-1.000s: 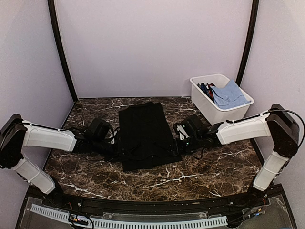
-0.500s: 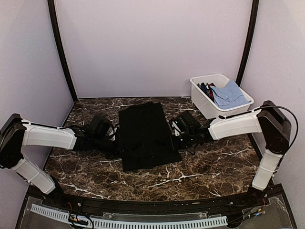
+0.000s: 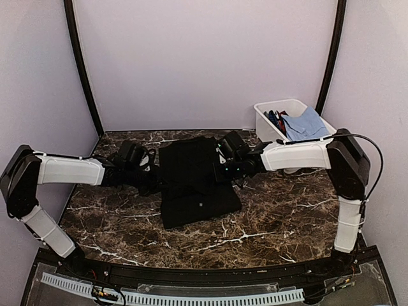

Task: Fold and stack the long sleeve shirts
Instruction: Fold the rectangle-folded shirt at the center of the board, then adjust the 2/3-rectangle-folded shirt at the center of the board.

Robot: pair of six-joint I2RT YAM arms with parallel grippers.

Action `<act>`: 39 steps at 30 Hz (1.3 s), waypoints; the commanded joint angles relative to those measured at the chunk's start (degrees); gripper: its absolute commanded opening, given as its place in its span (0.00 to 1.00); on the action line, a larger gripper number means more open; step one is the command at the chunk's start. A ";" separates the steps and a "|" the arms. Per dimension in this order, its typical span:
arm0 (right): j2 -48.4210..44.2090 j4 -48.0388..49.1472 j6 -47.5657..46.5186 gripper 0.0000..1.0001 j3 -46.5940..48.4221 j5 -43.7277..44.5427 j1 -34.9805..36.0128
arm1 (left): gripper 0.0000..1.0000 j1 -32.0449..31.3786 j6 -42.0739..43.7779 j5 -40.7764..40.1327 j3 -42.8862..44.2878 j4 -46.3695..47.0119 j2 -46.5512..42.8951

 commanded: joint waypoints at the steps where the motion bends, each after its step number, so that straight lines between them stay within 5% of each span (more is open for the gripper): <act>1: 5.38 -3.15 -0.13 0.00 6.16 0.62 -2.32 | 0.00 2.63 0.89 1.11 3.40 2.66 5.26; 5: 7.51 -4.70 0.86 0.06 8.87 -0.34 -3.60 | 0.13 3.13 2.57 2.21 8.09 3.29 10.31; 10: 5.86 -4.39 2.35 0.13 6.95 -0.86 -5.02 | 0.14 4.44 3.12 2.85 11.04 3.48 14.10; 14: 3.81 -4.02 2.57 0.35 5.20 -1.06 -5.55 | 0.16 5.15 3.91 3.09 12.56 2.75 15.52; 21: -1.17 -4.04 2.95 0.60 2.60 -0.23 -5.49 | 0.45 6.82 5.02 1.93 13.63 1.96 14.48; 26: -5.46 -4.22 2.87 0.64 0.16 1.16 -3.79 | 0.60 8.57 6.94 0.96 15.03 0.61 12.78; 31: -8.09 -2.00 2.85 0.63 -3.92 -0.65 -1.17 | 0.62 8.89 8.63 -0.38 14.99 -1.83 9.95; 39: -1.91 1.72 0.83 0.36 -2.39 -8.78 -0.10 | 0.48 7.49 8.27 2.37 11.03 -1.29 5.82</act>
